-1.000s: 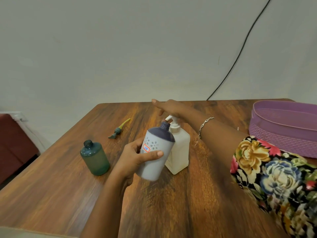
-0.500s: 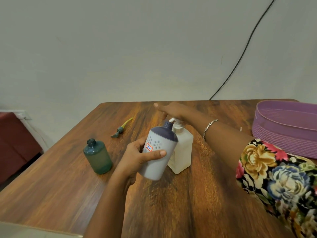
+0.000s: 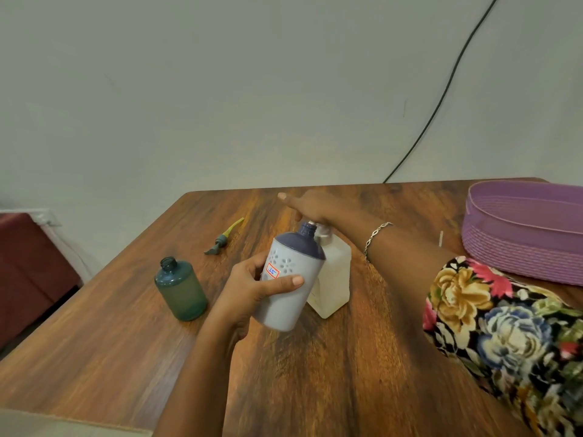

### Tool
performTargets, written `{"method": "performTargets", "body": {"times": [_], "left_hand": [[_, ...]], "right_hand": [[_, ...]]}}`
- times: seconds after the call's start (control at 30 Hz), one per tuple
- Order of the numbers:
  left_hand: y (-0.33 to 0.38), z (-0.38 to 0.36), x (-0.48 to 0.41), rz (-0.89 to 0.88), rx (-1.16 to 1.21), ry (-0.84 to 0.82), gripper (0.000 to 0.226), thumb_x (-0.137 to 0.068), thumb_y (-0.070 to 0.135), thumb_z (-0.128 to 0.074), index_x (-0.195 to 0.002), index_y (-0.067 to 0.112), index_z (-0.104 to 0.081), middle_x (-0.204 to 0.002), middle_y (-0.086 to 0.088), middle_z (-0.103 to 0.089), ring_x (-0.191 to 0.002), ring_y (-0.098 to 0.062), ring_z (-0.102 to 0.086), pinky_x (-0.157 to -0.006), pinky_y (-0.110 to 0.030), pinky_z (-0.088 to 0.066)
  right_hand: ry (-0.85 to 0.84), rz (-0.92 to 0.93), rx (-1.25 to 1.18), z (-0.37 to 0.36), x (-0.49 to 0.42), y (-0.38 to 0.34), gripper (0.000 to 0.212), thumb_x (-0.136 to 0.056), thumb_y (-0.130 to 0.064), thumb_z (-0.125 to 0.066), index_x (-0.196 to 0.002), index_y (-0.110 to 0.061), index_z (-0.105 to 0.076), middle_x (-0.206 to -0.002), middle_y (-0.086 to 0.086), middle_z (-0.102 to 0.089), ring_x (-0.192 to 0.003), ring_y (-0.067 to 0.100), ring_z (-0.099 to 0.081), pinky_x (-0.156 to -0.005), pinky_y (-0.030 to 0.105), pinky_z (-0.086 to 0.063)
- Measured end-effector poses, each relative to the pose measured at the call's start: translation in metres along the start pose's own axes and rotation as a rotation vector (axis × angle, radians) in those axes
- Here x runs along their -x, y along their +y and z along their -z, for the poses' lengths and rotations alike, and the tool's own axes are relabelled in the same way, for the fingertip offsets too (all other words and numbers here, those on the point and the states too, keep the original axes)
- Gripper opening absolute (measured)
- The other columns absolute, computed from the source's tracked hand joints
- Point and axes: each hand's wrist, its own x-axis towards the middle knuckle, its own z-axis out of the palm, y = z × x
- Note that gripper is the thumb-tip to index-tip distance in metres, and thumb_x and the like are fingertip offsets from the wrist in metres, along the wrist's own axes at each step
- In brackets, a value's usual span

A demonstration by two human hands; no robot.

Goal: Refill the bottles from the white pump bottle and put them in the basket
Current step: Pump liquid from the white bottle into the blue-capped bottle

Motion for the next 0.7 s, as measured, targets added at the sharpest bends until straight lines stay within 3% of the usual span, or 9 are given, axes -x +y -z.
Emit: {"method": "performTargets", "body": {"times": [0.13, 0.2, 0.27, 0.4, 0.5, 0.6, 0.7], "left_hand": [[0.0, 0.0, 0.001, 0.012, 0.0, -0.012, 0.06, -0.047, 0.032, -0.084, -0.102, 0.016, -0.068, -0.093, -0.004, -0.073, -0.083, -0.02, -0.069, -0.068, -0.032, -0.055], [0.001, 0.001, 0.001, 0.018, -0.009, -0.011, 0.053, -0.052, 0.028, -0.082, -0.101, 0.016, -0.067, -0.093, -0.003, -0.073, -0.083, -0.019, -0.069, -0.067, -0.03, -0.055], [-0.001, 0.002, 0.001, 0.019, -0.022, -0.013, 0.061, -0.049, 0.034, -0.083, -0.104, 0.016, -0.067, -0.095, -0.004, -0.073, -0.086, -0.021, -0.069, -0.071, -0.033, -0.056], [-0.003, 0.002, 0.0, 0.015, 0.004, -0.004, 0.069, -0.044, 0.04, -0.082, -0.107, 0.015, -0.067, -0.097, -0.006, -0.072, -0.089, -0.025, -0.069, -0.074, -0.037, -0.056], [-0.004, 0.001, -0.004, 0.028, 0.019, 0.004, 0.069, -0.042, 0.039, -0.082, -0.104, 0.015, -0.067, -0.097, -0.007, -0.072, -0.089, -0.026, -0.068, -0.073, -0.038, -0.056], [-0.005, 0.0, -0.004, 0.04, 0.012, 0.011, 0.07, -0.04, 0.041, -0.082, -0.103, 0.015, -0.067, -0.097, -0.007, -0.072, -0.09, -0.027, -0.068, -0.077, -0.04, -0.056], [-0.001, 0.002, -0.005, 0.026, 0.012, 0.005, 0.069, -0.04, 0.041, -0.081, -0.104, 0.016, -0.067, -0.096, -0.006, -0.072, -0.089, -0.026, -0.068, -0.075, -0.037, -0.057]], "right_hand": [[-0.021, -0.015, -0.167, 0.012, 0.004, 0.001, 0.076, -0.093, -0.063, -0.027, -0.125, -0.001, -0.055, -0.13, 0.015, -0.054, -0.111, 0.029, -0.056, -0.064, 0.028, -0.042], [-0.028, -0.015, -0.197, 0.016, 0.005, -0.002, 0.077, -0.092, -0.064, -0.027, -0.126, 0.0, -0.053, -0.13, 0.019, -0.054, -0.115, 0.035, -0.056, -0.08, 0.036, -0.048], [-0.048, -0.027, -0.195, 0.015, 0.007, -0.004, 0.077, -0.092, -0.064, -0.027, -0.126, 0.0, -0.052, -0.129, 0.021, -0.055, -0.116, 0.036, -0.056, -0.087, 0.039, -0.047], [-0.069, -0.044, -0.144, 0.01, 0.009, -0.002, 0.074, -0.093, -0.063, -0.027, -0.134, -0.005, -0.047, -0.14, 0.016, -0.045, -0.11, 0.029, -0.051, -0.079, 0.033, -0.04], [-0.061, -0.05, -0.061, 0.007, 0.005, -0.001, 0.074, -0.094, -0.061, -0.026, -0.134, -0.003, -0.047, -0.138, 0.018, -0.046, -0.087, 0.027, -0.051, -0.073, 0.032, -0.038], [-0.063, -0.047, -0.067, 0.005, 0.001, 0.001, 0.077, -0.092, -0.064, -0.024, -0.132, -0.004, -0.05, -0.14, 0.016, -0.046, -0.113, 0.03, -0.051, -0.081, 0.034, -0.038], [-0.074, -0.046, -0.166, 0.013, 0.003, 0.0, 0.079, -0.091, -0.066, -0.024, -0.128, -0.003, -0.054, -0.138, 0.016, -0.047, -0.119, 0.029, -0.049, -0.069, 0.031, -0.039]]}}
